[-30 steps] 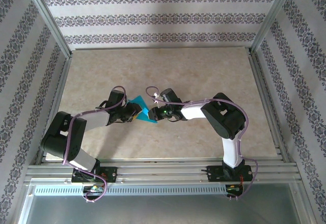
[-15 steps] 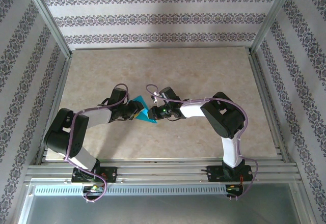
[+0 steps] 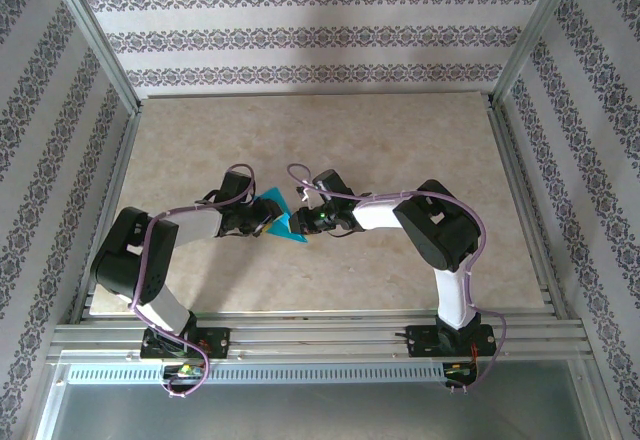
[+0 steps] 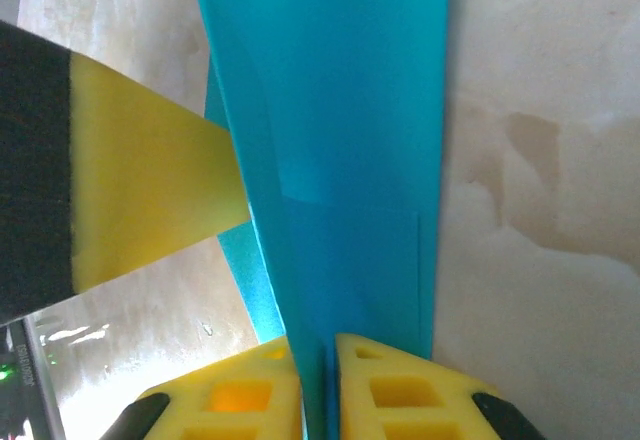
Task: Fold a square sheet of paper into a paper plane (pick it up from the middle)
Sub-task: Fourth fold the wing at the center of the table.
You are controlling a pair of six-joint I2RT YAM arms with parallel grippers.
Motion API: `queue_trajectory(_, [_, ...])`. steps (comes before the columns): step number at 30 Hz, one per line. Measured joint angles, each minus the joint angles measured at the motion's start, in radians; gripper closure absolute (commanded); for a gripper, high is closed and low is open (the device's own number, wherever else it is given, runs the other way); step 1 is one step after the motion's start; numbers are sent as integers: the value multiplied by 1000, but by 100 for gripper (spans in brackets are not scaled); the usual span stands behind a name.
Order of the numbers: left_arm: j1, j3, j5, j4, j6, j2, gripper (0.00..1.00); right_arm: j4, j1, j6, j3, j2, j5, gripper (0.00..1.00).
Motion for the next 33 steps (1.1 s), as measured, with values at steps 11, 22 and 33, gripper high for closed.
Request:
queue_trajectory(11, [-5, 93, -35, -140, 0, 43, 57, -2, -1, -21, 3, -3, -21, 74])
queue_trajectory(22, [-6, 140, -46, -210, 0, 69, 57, 0, -7, -137, -16, -14, -31, 73])
queue_trajectory(33, [-6, 144, -47, -218, -1, 72, 59, 2, -13, -242, -38, -29, -33, 75])
